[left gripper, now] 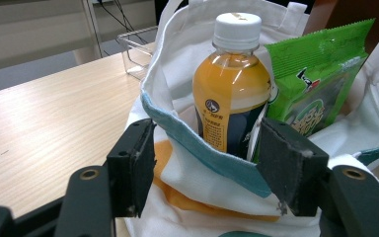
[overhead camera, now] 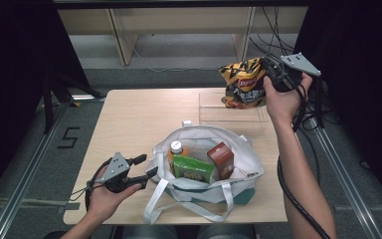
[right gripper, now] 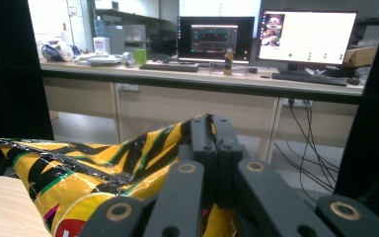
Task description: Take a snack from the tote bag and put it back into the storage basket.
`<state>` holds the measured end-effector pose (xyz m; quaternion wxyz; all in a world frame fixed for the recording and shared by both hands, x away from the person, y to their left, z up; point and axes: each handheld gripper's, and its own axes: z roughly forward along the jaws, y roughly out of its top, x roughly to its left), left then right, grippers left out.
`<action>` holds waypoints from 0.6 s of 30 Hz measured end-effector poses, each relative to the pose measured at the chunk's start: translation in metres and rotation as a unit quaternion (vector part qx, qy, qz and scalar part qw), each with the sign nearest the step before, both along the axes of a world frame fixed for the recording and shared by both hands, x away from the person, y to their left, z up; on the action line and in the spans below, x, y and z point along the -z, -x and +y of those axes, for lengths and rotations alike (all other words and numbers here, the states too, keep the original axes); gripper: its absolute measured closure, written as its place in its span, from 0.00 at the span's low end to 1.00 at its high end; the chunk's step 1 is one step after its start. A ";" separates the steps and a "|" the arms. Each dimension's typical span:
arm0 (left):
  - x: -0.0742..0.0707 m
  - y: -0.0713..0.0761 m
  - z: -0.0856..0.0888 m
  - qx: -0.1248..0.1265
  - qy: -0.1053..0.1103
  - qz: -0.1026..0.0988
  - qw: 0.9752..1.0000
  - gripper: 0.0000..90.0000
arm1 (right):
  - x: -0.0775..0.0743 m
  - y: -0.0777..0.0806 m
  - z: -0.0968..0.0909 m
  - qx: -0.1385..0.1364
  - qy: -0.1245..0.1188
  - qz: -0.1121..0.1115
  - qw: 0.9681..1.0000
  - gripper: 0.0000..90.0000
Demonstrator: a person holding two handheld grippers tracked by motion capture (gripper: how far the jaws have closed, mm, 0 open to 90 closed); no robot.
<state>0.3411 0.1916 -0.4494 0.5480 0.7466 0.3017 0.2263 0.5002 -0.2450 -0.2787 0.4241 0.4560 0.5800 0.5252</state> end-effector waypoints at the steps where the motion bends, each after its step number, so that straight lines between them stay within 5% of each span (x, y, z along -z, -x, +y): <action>1: 0.000 0.000 0.000 0.001 0.000 -0.001 1.000 0.43 | 0.000 -0.001 0.000 0.000 0.001 -0.003 1.000 1.00; 18: 0.000 0.000 0.001 0.000 -0.001 -0.001 1.000 0.43 | 0.000 -0.018 0.002 0.006 -0.001 0.009 1.000 1.00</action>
